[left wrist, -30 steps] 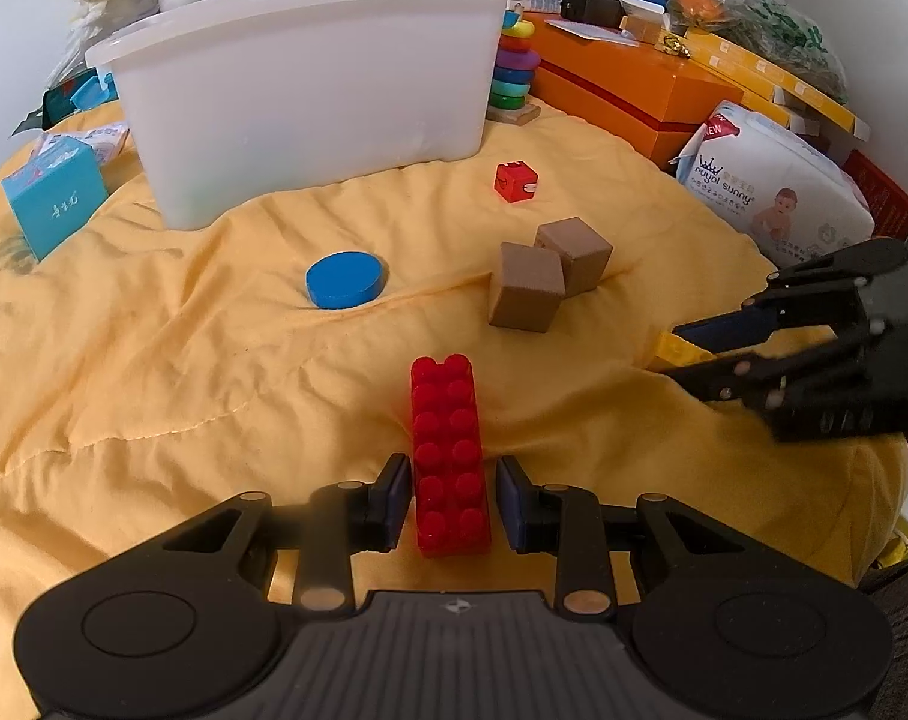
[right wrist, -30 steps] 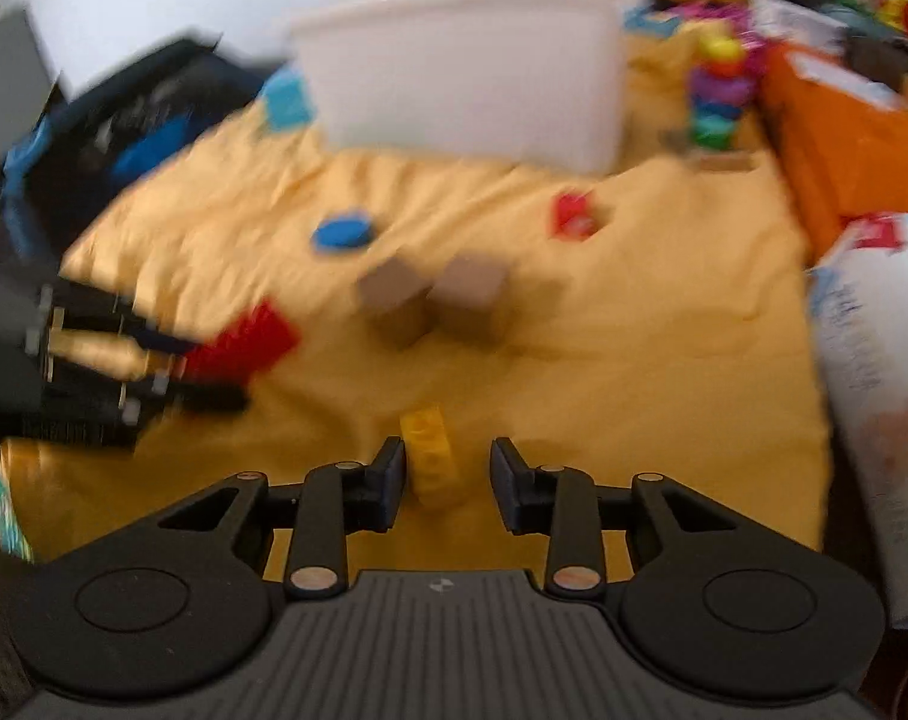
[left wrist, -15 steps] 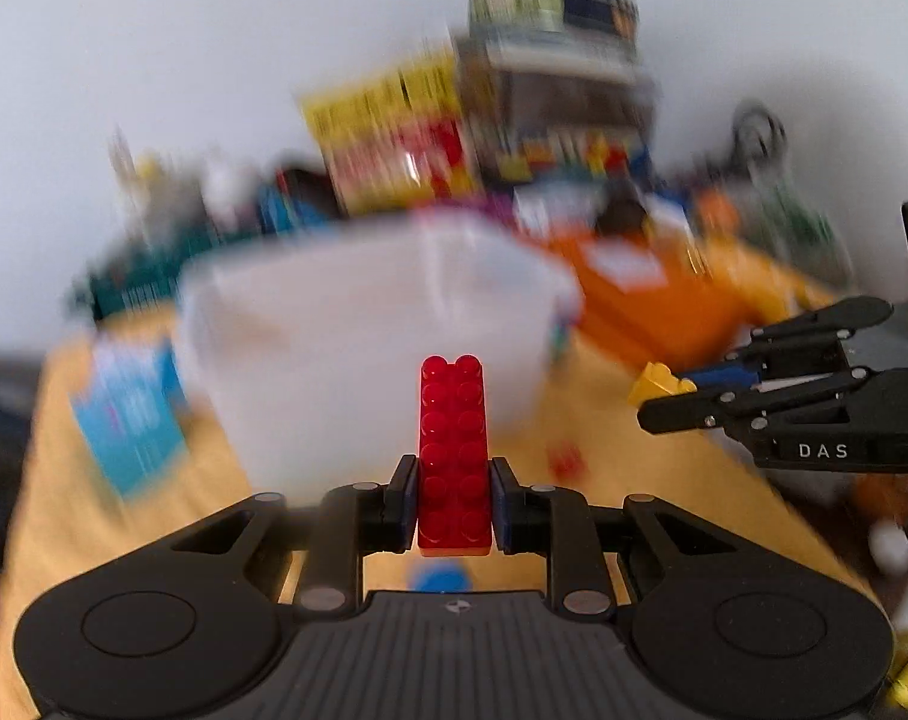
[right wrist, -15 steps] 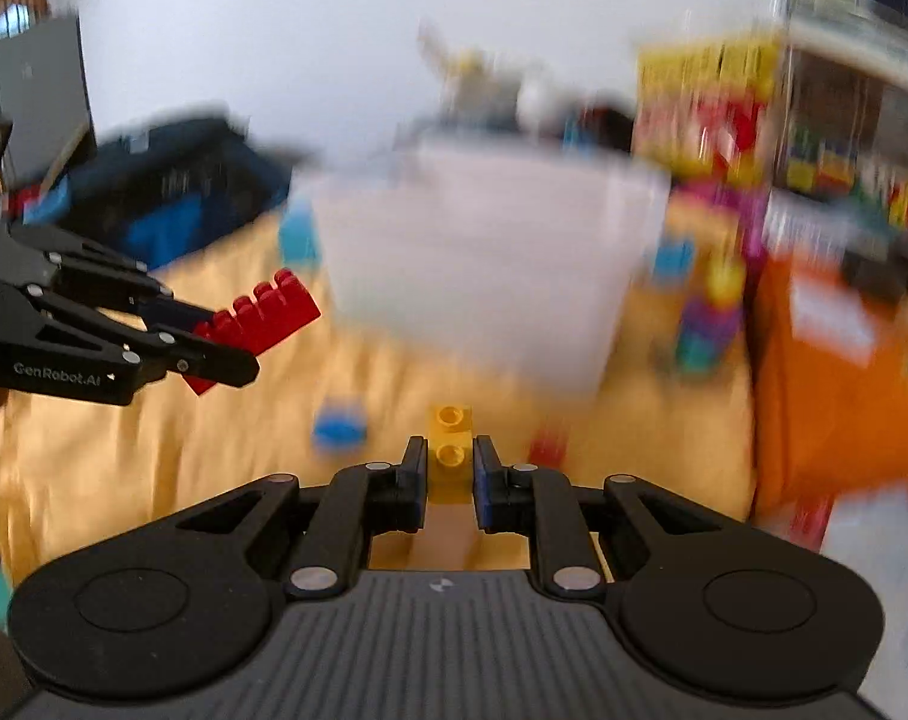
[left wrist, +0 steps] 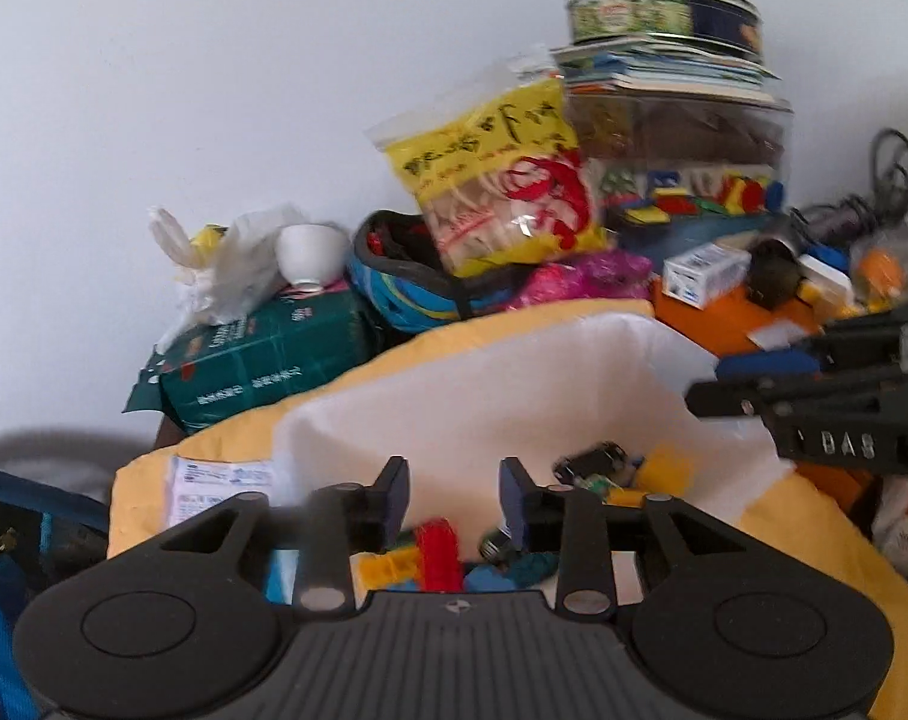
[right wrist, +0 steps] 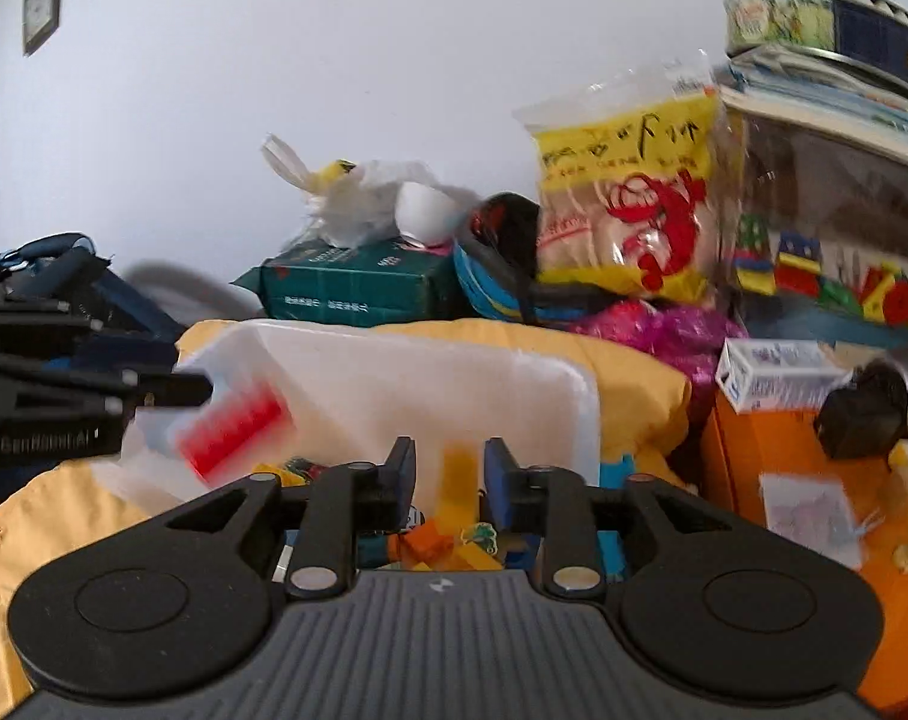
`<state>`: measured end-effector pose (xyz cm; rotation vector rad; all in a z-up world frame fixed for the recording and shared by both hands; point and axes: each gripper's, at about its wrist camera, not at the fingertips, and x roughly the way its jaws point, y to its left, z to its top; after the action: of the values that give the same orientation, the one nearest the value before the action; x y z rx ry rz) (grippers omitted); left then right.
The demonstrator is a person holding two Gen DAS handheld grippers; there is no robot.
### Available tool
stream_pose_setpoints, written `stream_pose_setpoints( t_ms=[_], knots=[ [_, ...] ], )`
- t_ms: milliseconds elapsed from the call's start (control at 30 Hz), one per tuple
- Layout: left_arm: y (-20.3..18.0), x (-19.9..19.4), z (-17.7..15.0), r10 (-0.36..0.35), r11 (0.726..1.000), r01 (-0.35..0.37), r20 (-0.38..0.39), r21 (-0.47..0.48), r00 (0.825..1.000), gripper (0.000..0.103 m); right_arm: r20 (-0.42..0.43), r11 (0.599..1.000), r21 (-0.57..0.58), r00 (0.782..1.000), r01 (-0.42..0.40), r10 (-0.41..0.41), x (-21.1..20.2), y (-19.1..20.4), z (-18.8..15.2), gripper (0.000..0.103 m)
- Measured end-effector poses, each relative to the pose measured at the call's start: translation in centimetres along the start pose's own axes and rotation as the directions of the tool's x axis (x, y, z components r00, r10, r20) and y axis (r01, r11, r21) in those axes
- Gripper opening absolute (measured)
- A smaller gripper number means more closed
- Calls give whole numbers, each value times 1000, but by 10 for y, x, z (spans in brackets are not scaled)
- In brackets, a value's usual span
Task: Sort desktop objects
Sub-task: 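Carry the red and yellow bricks over the white bin and open both tools, then move both open tools back over the brown wooden cubes, then grasp one brown wooden cube with the left tool while the right tool grasps the other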
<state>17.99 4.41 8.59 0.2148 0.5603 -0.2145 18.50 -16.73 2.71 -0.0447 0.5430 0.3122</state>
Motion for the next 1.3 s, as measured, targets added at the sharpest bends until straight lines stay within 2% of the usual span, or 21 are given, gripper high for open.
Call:
stream_pose_setpoints(
  t_ms=[33, 133, 200, 267, 333, 400, 500, 600, 733, 767, 800, 833, 867, 933, 1067, 1133, 1267, 1300],
  knots=[
    [-4, -6, -4, -1, 1000, 0, 6, 11, 1000, 50, 7, 1000, 2, 1000, -2, 2, -3, -1, -3, 30],
    [-16, -28, -23, -28, 999, 27, 36, 18, 999, 53, 39, 1000, -16, 999, -13, 14, -22, -6, -10, 40],
    [-25, -46, -41, -88, 996, 89, 36, -20, 995, 58, 59, 999, -33, 998, -19, 21, -41, -11, -19, 48],
    [-36, -56, -62, -157, 985, 157, 2, -68, 988, 65, 48, 999, -44, 998, -28, 30, -55, -16, -32, 56],
    [-49, -58, -86, -223, 971, 217, -52, -100, 974, 65, 5, 997, -69, 999, -39, 39, -67, -18, -52, 59],
    [-67, -54, -109, -283, 957, 273, -117, -96, 952, 65, -60, 994, -97, 997, -46, 41, -76, -18, -77, 59],
    [-90, -46, -132, -313, 950, 301, -215, -88, 925, 65, -158, 990, -135, 987, -36, 14, -86, -18, -119, 59],
    [-106, -35, -147, -349, 937, 339, -239, -83, 906, 65, -240, 990, -129, 971, -50, 18, -92, -18, -153, 59],
    [-117, -23, -152, -329, 944, 325, -226, -57, 917, 64, -290, 990, -117, 956, -75, 38, -97, -16, -179, 59],
    [-118, -20, -151, -320, 947, 318, -214, -44, 923, 61, -295, 990, -113, 955, -79, 43, -97, -15, -181, 59],
    [-120, -16, -151, -305, 952, 305, -214, -35, 928, 56, -294, 990, -111, 955, -82, 46, -97, -14, -182, 59],
    [-119, -12, -151, -287, 958, 285, -227, -40, 931, 37, -291, 990, -109, 955, -87, 52, -98, -13, -182, 59],
    [-115, -9, -151, -290, 957, 281, -243, -72, 926, 32, -288, 990, -108, 956, -94, 59, -98, -12, -182, 59],
    [-106, -14, -149, -286, 956, 261, -244, -132, 927, 32, -281, 988, -112, 957, -104, 69, -97, -6, -181, 59],
    [-89, -40, -156, -247, 968, 225, -249, -112, 937, 33, -245, 979, -132, 963, -152, 117, -92, 9, -174, 59],
    [-81, -45, -163, -236, 970, 207, -269, -131, 934, 33, -229, 977, -132, 964, -170, 136, -84, 18, -172, 59],
    [-71, -48, -180, -211, 972, 169, -292, -163, 933, 33, -240, 984, -128, 967, -125, 91, -59, 30, -170, 59],
    [-69, -48, -183, -215, 970, 171, -290, -172, 932, 33, -246, 986, -123, 966, -108, 75, -54, 30, -171, 57]
  ],
)
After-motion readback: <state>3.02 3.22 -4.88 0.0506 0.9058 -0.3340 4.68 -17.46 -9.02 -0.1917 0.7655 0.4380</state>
